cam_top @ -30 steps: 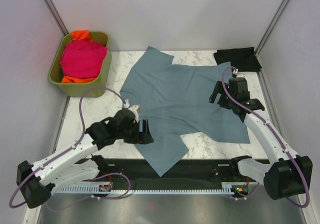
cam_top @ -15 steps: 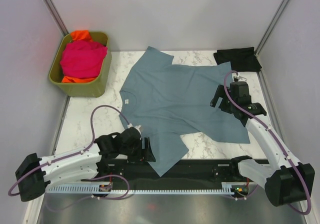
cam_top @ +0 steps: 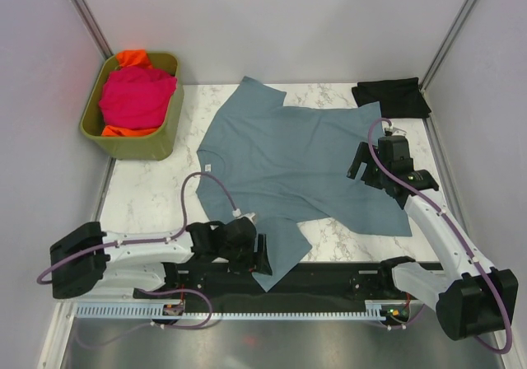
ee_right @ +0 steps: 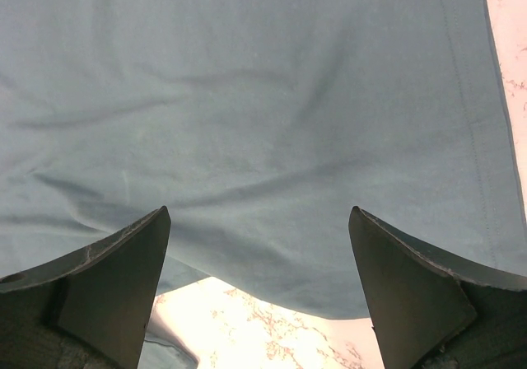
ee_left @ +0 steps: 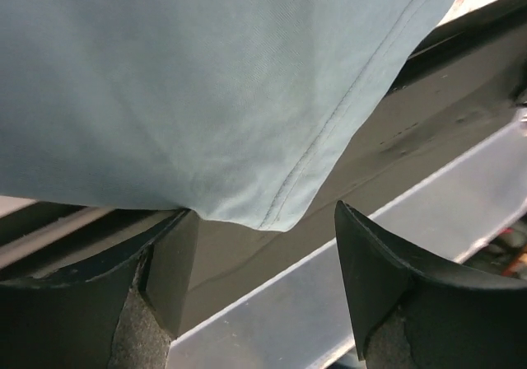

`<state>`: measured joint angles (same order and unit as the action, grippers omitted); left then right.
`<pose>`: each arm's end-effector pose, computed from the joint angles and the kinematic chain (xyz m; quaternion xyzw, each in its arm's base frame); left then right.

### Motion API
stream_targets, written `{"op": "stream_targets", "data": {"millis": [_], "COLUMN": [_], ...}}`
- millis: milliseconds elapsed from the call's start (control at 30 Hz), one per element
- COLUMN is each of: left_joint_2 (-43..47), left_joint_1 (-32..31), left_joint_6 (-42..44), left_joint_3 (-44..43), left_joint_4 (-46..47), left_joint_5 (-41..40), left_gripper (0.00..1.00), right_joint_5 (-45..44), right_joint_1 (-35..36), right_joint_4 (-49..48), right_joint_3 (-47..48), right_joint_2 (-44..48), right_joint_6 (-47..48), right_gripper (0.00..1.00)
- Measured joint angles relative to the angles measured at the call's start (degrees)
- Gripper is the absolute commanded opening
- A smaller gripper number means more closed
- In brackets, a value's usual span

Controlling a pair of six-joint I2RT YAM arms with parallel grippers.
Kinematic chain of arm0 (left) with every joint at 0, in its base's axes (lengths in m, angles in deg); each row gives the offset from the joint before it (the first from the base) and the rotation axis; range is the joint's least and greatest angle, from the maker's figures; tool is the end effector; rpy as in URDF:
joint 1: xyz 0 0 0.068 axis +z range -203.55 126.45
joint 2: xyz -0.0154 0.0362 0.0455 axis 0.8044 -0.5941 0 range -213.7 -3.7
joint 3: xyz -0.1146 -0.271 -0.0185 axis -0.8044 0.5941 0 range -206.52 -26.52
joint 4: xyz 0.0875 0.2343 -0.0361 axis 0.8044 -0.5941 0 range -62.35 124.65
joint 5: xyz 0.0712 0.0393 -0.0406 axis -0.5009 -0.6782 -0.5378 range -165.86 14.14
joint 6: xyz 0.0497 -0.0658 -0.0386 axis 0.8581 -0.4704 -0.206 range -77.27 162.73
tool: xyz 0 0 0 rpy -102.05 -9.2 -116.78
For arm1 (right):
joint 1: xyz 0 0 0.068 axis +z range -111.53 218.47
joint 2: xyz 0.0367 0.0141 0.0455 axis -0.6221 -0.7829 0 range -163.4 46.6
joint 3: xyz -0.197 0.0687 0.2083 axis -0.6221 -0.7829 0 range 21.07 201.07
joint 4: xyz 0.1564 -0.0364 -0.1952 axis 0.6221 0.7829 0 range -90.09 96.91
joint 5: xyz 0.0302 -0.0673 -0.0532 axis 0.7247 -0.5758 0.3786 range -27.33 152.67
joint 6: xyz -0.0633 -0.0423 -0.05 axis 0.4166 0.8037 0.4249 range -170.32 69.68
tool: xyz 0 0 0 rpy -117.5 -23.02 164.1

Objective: Fold and stack the t-shirts
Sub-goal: Flatten the tshirt out

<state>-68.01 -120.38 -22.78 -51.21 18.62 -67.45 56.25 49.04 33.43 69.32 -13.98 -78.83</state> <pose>0.0688 -0.1911 0.1401 0.0325 0.9525 -0.2977 0.0549 0.2281 0.0333 0.2603 0.1651 0.9106 0.0767 0.3710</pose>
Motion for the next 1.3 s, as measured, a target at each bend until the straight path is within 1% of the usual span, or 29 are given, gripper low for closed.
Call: {"op": "stream_targets", "data": {"millis": [167, 300, 533, 633, 733, 767, 800, 833, 900, 933, 1000, 1033, 1167, 1233, 1300], "left_joint_2": [-7.4, -11.1, -18.8, -21.7, -22.4, -22.6, -22.8, -23.3, -24.5, -25.0, -26.0, -26.3, -25.1, -21.0, -14.6], "left_joint_1": [-7.0, -10.5, -15.1, -17.3, -18.1, -18.1, -18.1, -18.1, -18.1, -18.1, -18.1, -18.2, -18.2, -18.0, -17.6], "left_joint_6": [0.0, 0.0, -0.3, -1.0, -1.7, -1.9, -2.0, -2.0, -1.9, -1.9, -1.8, -1.7, -1.6, -1.8, -2.4], "left_joint_3": [-10.1, -15.9, -20.9, -22.0, -22.7, -22.8, -22.9, -23.3, -24.3, -24.7, -25.7, -26.0, -25.1, -22.2, -18.4], "left_joint_4": [-9.4, -15.6, -22.3, -23.4, -24.2, -24.4, -24.6, -25.2, -26.6, -27.3, -27.2, -26.8, -25.8, -27.0, -29.6], "left_joint_5": [-5.7, -10.1, -13.6, -14.6, -16.0, -16.3, -16.4, -16.6, -16.9, -17.0, -16.7, -16.5, -16.3, -17.4, -18.5], "left_gripper": [0.74, 0.72, 0.70, 0.69, 0.65, 0.61, 0.59, 0.53, 0.45, 0.32, 0.14, 0.03, 0.02, 0.02, 0.02], "right_joint_5": [-0.1, -0.1, -0.2, -0.5, -0.9, -1.0, -1.0, -1.0, -1.2, -1.2, -1.4, -1.5, -1.7, -2.3, -2.9], "right_joint_1": [0.0, 0.0, 0.0, 0.0, 0.0, 0.0, 0.0, 0.0, 0.0, 0.0, 0.0, 0.0, 0.0, 0.0, 0.0], "right_joint_4": [0.0, 0.0, 0.3, 0.4, 0.4, 0.4, 0.4, 0.4, 0.4, 0.4, 0.4, 0.4, 0.5, 0.8, 1.0], "right_joint_3": [-0.1, -0.2, -1.0, -1.2, -1.4, -1.5, -1.5, -1.5, -1.5, -1.5, -1.5, -1.6, -1.8, -2.0, -2.2], "right_joint_2": [0.0, 0.0, 0.0, 0.3, 0.6, 0.6, 0.6, 0.6, 0.6, 0.6, 0.6, 0.6, 0.6, 0.6, 0.6], "right_joint_6": [0.2, 0.3, 0.7, 0.9, 0.9, 0.9, 0.9, 1.0, 1.1, 1.2, 1.3, 1.3, 1.1, 0.6, -0.1], "right_gripper": [0.98, 0.98, 0.98, 0.98, 0.98, 0.98, 0.98, 0.98, 0.98, 0.98, 0.98, 0.98, 0.98, 0.98, 0.98]}}
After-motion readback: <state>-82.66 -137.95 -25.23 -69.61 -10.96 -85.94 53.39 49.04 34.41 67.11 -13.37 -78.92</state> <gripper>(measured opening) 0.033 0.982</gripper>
